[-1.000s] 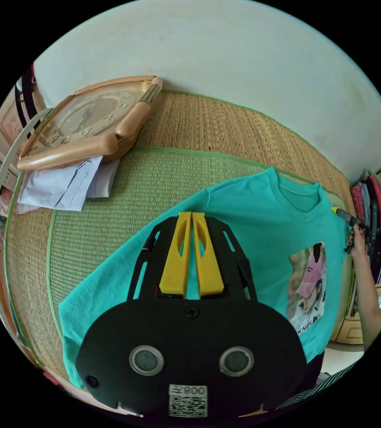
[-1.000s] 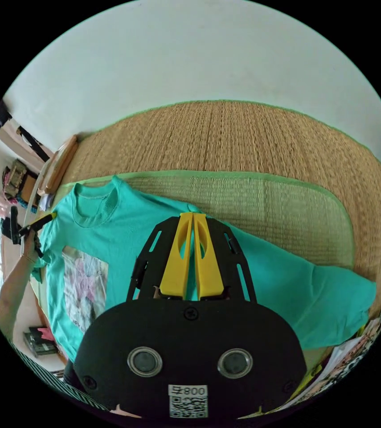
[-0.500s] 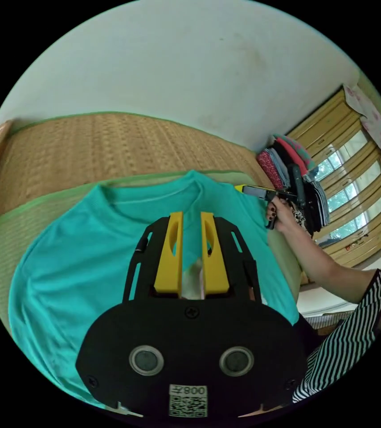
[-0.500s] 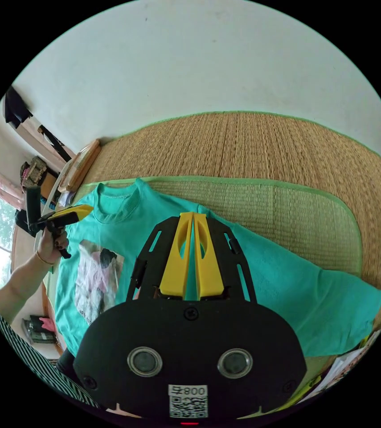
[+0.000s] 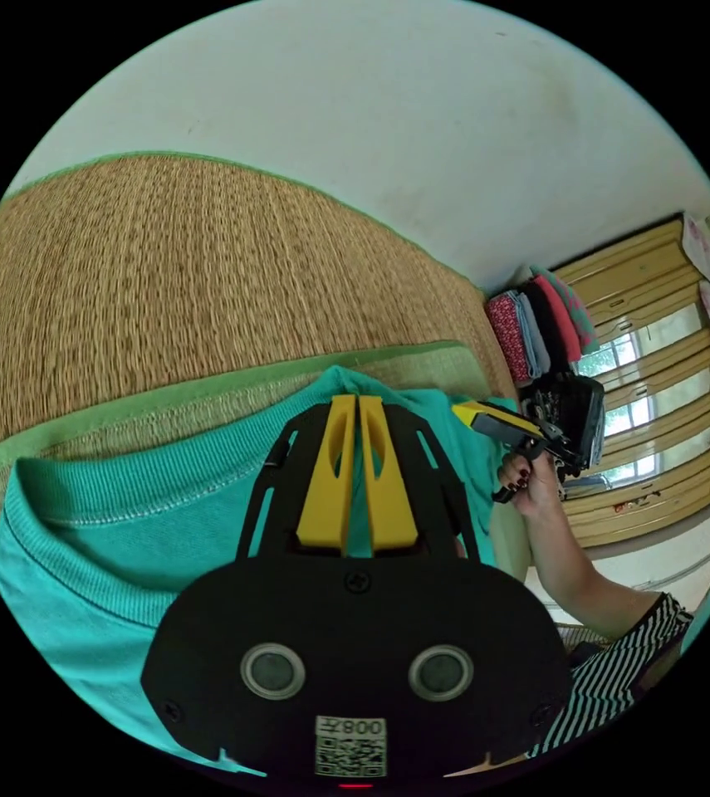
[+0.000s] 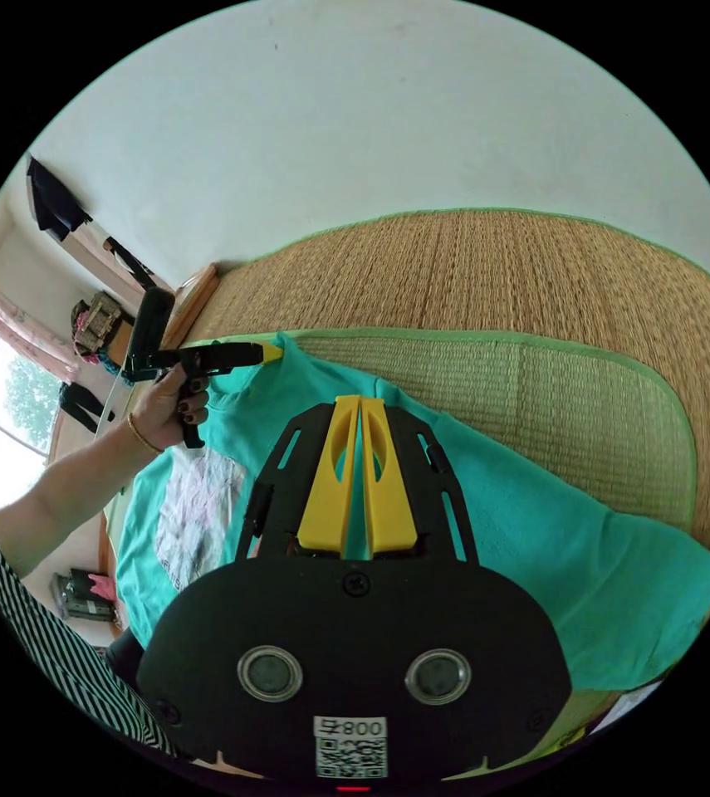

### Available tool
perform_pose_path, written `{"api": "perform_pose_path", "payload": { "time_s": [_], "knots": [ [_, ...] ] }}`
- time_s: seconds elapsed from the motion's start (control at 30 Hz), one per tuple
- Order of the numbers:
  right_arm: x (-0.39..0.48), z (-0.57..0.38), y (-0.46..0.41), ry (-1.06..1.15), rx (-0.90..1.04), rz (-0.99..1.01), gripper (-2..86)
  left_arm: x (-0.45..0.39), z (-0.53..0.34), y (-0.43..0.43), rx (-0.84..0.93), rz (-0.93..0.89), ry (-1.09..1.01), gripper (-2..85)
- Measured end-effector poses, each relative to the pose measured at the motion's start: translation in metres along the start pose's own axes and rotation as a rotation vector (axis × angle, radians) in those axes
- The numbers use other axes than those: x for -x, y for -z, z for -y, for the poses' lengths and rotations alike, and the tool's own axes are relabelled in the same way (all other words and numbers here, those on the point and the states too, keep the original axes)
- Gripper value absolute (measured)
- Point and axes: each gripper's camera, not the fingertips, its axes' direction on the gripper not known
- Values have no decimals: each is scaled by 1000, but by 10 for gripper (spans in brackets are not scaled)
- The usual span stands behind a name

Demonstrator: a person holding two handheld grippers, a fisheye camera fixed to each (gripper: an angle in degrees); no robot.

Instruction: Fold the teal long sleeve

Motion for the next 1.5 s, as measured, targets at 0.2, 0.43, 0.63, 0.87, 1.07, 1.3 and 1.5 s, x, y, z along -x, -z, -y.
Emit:
{"api": "perform_pose_path", "payload": {
  "time_s": [0.2, 0.43, 0.63, 0.87, 1.07, 1.3, 1.5],
  "knots": [
    [3, -2, 9, 23, -9, 12, 0, 11, -1, 30, -132, -52, -66, 4],
    [9, 2, -11, 6, 57, -33, 0, 45, 8, 22, -113, -54, -31, 3],
    [16, -5, -2, -23, 27, -154, 0, 66, 17, 12, -98, 5, -34, 2],
    [33, -23, 16, -32, -9, -131, 0, 100, -13, 55, -196, 155, -22, 2],
    [83, -78, 66, 90, -55, -56, 0, 164, -77, 105, -265, 342, 157, 1],
    [126, -177, 69, 131, 112, -193, 0, 249, -122, 111, -326, 354, 423, 1],
    [139, -207, 100, 54, 46, -231, 0, 256, -164, 105, -365, 278, 363, 2]
  ]
}}
